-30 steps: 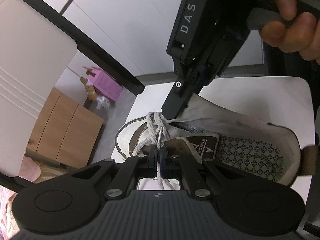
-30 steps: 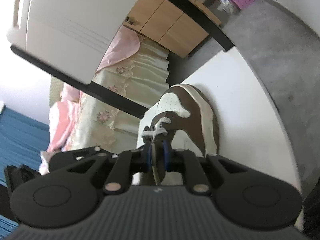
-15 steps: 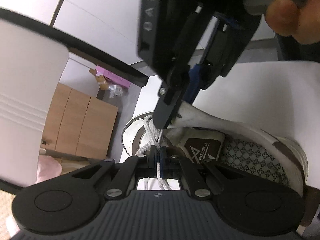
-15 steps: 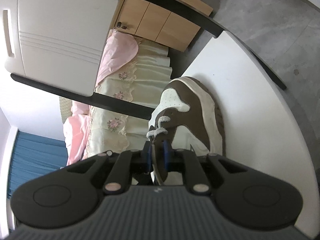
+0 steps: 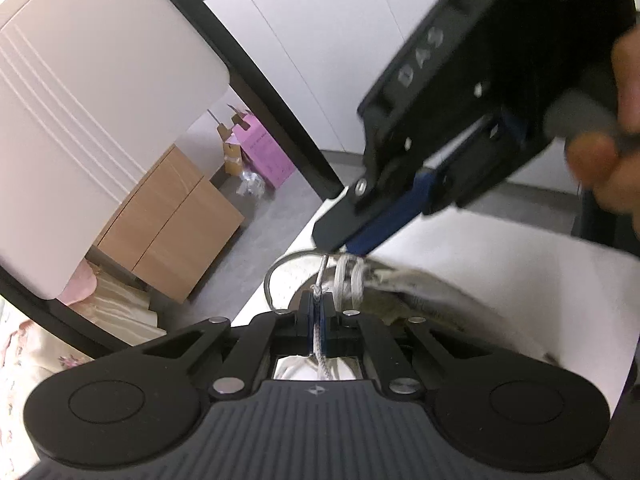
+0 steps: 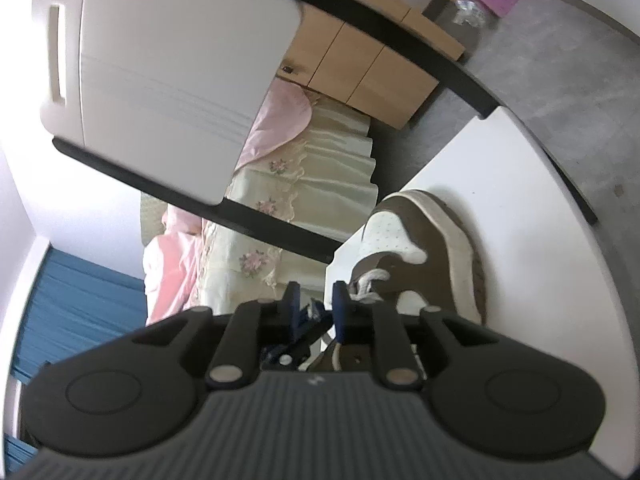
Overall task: Lace up shoes with both hands
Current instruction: 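Push the lace end through the eyelet with the left gripper while the right gripper holds the lace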
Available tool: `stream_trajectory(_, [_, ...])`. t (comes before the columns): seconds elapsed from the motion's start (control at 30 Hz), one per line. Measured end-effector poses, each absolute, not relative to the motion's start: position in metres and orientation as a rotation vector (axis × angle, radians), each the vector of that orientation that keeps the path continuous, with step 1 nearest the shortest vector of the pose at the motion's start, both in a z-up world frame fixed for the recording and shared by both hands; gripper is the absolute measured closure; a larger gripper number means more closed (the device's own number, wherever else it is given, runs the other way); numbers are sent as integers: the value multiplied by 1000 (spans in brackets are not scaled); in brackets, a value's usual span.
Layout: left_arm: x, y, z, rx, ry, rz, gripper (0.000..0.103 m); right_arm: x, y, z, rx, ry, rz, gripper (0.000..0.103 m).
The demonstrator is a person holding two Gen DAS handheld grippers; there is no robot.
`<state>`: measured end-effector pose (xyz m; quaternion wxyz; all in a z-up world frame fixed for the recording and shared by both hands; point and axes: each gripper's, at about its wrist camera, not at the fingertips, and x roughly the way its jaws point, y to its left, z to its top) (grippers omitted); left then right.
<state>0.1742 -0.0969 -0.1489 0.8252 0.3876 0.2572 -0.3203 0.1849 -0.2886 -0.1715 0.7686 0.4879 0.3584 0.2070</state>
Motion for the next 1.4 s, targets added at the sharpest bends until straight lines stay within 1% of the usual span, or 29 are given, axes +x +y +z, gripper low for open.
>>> stream_trajectory(0.17, [175, -103, -150, 810, 541, -695, 99, 186, -285, -170, 1066, 745, 456, 84])
stream_trajectory(0.23, [171, -102, -149, 812, 524, -698, 99, 184, -284, -168, 1067, 719, 457, 97])
stream_trajectory(0.27, [172, -101, -148, 805, 520, -701, 99, 184, -285, -168, 1071, 714, 452, 100])
stream_trajectory(0.4, [172, -98, -145, 794, 496, -707, 99, 186, -287, -168, 1079, 708, 450, 101])
stream_trajectory(0.43, [172, -98, -146, 808, 487, -704, 98, 186, -287, -168, 1081, 704, 454, 100])
stream_trajectory(0.47, [171, -99, -147, 821, 477, -701, 95, 187, -287, -169, 1090, 704, 452, 100])
stream_trajectory(0.5, [171, -99, -148, 820, 479, -702, 80, 187, -287, -169, 1099, 704, 451, 100])
stream_trajectory(0.53, [171, -98, -148, 819, 482, -703, 61, 187, -288, -170, 1108, 705, 446, 100])
stream_trajectory(0.57, [172, -98, -148, 817, 484, -704, 57, 188, -289, -171, 1117, 705, 441, 100])
stream_trajectory(0.7, [174, -96, -148, 814, 471, -717, 58, 188, -290, -171, 1126, 712, 445, 100])
stream_trajectory(0.77, [175, -96, -148, 815, 469, -724, 62, 188, -289, -172, 1131, 715, 449, 100])
stream_trajectory(0.8, [175, -96, -148, 813, 466, -729, 68, 188, -290, -172, 1141, 716, 452, 100])
stream_trajectory(0.83, [175, -96, -148, 810, 462, -734, 79, 188, -290, -173, 1150, 717, 454, 100])
stream_trajectory(0.87, [176, -96, -148, 808, 462, -737, 86, 188, -290, -174, 1160, 719, 457, 100])
stream_trajectory(0.9, [177, -95, -147, 800, 458, -737, 97, 188, -290, -174, 1170, 720, 459, 100])
stream_trajectory(0.93, [179, -95, -145, 787, 452, -728, 99, 189, -290, -175, 1176, 724, 459, 100])
stream_trajectory(1.07, [188, -88, -138, 722, 484, -753, 99, 189, -291, -175, 1188, 726, 469, 100])
stream_trajectory(1.17, [196, -80, -135, 678, 512, -755, 100, 190, -290, -171, 1152, 734, 493, 98])
stream_trajectory(1.27, [203, -65, -130, 633, 542, -749, 100, 186, -287, -158, 1001, 731, 469, 96])
stream_trajectory(1.37, [208, -54, -130, 624, 577, -745, 100, 179, -276, -143, 774, 740, 458, 94])
stream_trajectory(1.4, [209, -48, -128, 641, 578, -744, 99, 175, -270, -138, 682, 738, 460, 84])
